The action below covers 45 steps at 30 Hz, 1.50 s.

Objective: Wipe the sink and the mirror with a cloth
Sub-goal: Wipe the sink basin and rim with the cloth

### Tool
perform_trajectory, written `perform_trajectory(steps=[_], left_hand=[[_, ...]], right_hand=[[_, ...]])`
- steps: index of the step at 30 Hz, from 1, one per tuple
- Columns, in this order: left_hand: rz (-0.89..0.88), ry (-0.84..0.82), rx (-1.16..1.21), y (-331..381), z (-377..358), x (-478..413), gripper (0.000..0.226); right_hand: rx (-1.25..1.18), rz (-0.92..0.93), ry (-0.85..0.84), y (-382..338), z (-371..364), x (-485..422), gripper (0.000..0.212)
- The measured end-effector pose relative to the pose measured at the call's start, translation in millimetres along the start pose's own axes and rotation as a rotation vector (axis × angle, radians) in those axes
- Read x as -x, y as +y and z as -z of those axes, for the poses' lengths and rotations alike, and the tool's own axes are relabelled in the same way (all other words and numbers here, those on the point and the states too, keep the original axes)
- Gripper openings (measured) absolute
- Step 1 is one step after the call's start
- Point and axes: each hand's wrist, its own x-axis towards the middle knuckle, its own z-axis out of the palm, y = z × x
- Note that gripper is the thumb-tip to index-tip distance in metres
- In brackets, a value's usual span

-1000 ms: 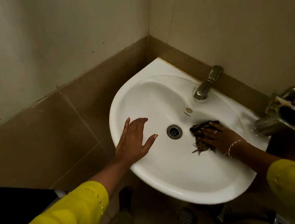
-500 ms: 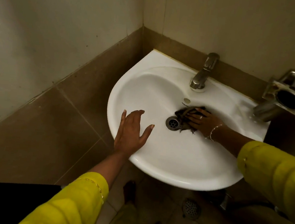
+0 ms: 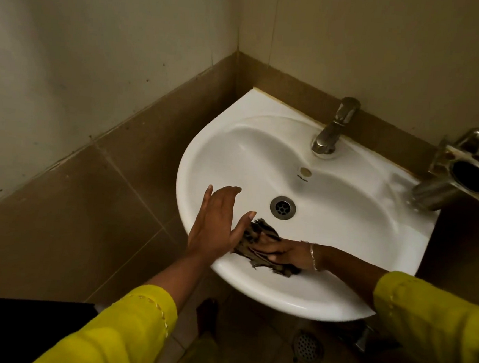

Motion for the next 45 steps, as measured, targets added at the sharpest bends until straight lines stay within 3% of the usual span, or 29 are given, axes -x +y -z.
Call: perform_trajectory(steps=[3, 5, 9, 12, 16, 19, 22, 26, 30, 32, 38, 40, 42, 45], left_hand=[[-0.010, 0.008, 0.010, 1, -1, 0, 0.054], [-0.014, -0.006, 0.012, 2, 0, 0, 0.054], [-0.016, -0.017, -0.007, 0, -3, -2, 0.059], [-0.033, -0.010, -0.018, -2, -5, -2, 0.065], [-0.014, 0.009, 0.001, -4, -5, -2, 0.065], [-0.005, 0.019, -0.032, -3, -4, -1, 0.066], [0.021, 0.009, -0.018, -2, -2, 0, 0.067], [0.031, 0.026, 0.006, -3, -1, 0, 0.066], [0.018, 0.018, -0.011, -2, -1, 1, 0.062], [0.008, 0.020, -0.010, 0, -1, 0, 0.060], [0.020, -0.011, 0.007, -2, -2, 1, 0.062], [0.033, -0.016, 0.019, -1, -2, 0, 0.057], [0.042, -0.011, 0.029, -1, -1, 0, 0.054], [0.047, -0.003, 0.022, 0, -1, 0, 0.055]], right_hand=[[0.035, 0.061, 0.022, -21, 0, -19, 0.051], [0.225, -0.008, 0.116, -27, 1, -34, 0.049], [0.259, 0.080, 0.280, -41, 3, -76, 0.054], [0.441, 0.104, 0.393, -54, 21, -97, 0.047], [0.818, 0.097, 0.521, -54, 48, -117, 0.066], [1.136, -0.046, 0.632, -47, 80, -123, 0.079], [1.329, -0.214, 0.634, -46, 101, -106, 0.070], [1.211, -0.261, 0.726, -34, 88, -98, 0.054], [0.917, -0.335, 0.562, -25, 61, -95, 0.077], [0.874, -0.331, 0.499, -28, 47, -89, 0.072], [0.786, -0.149, 0.398, -19, 9, -87, 0.088], [0.806, -0.115, 0.380, -25, 0, -76, 0.076], [0.866, 0.109, 0.430, -28, -9, -59, 0.057], [0.902, 0.273, 0.344, -1, -14, -35, 0.060]])
